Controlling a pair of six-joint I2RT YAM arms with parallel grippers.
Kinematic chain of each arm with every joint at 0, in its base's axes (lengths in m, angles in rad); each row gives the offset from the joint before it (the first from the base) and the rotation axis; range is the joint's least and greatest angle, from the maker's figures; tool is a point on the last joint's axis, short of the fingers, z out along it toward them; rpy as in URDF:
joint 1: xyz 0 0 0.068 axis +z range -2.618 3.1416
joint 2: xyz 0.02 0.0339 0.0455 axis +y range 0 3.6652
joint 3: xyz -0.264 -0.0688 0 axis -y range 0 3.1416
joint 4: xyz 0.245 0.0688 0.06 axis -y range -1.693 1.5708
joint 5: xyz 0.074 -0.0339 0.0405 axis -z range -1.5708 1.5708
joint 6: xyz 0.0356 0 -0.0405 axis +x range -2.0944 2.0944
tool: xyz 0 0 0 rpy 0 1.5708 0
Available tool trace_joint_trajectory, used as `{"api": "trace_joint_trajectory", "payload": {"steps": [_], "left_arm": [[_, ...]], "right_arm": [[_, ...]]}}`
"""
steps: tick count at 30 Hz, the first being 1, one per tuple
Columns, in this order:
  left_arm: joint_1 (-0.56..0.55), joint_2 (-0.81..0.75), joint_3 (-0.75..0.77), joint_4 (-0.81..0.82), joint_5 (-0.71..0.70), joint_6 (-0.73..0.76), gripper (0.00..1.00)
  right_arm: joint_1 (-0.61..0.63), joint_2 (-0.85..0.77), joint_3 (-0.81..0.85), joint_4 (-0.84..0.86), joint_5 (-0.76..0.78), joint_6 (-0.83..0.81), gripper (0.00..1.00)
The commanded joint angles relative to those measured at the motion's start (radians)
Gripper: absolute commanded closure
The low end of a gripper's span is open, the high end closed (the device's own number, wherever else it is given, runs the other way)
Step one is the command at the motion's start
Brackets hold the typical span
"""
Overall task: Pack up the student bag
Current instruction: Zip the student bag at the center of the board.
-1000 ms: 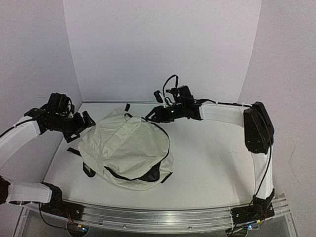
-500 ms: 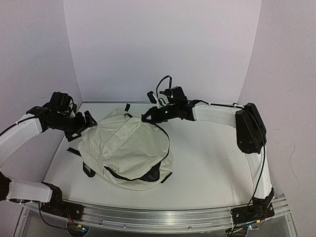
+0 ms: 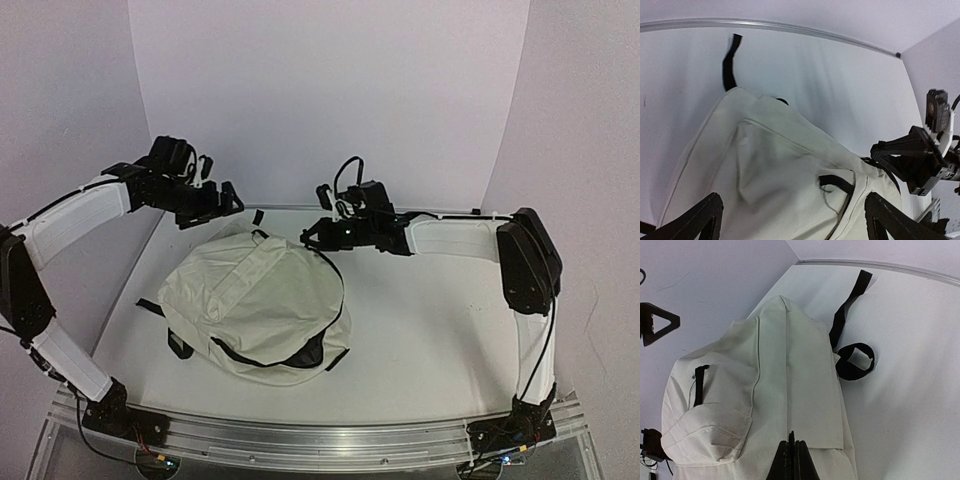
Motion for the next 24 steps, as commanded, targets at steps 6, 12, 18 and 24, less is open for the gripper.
{"api": "trace_joint_trajectory", "payload": {"steps": [6, 12, 18, 24], "left_arm": [[-0.115, 0.179, 0.089, 0.135, 0.097, 0.136, 0.01], [-0.116, 0.241, 0.059, 0.115, 0.068, 0.126, 0.01], [-0.116, 0.287, 0.039, 0.077, -0.009, 0.103, 0.01], [-0.116, 0.312, 0.025, 0.081, -0.042, 0.091, 0.01]], "right_arm": [[0.005, -0.157, -0.104, 0.12, 0.095, 0.055, 1.0], [0.005, -0.239, -0.197, 0.12, 0.135, 0.101, 1.0], [0.013, -0.34, -0.304, 0.119, 0.147, 0.152, 1.0], [0.034, -0.422, -0.399, 0.11, 0.14, 0.197, 1.0]]}}
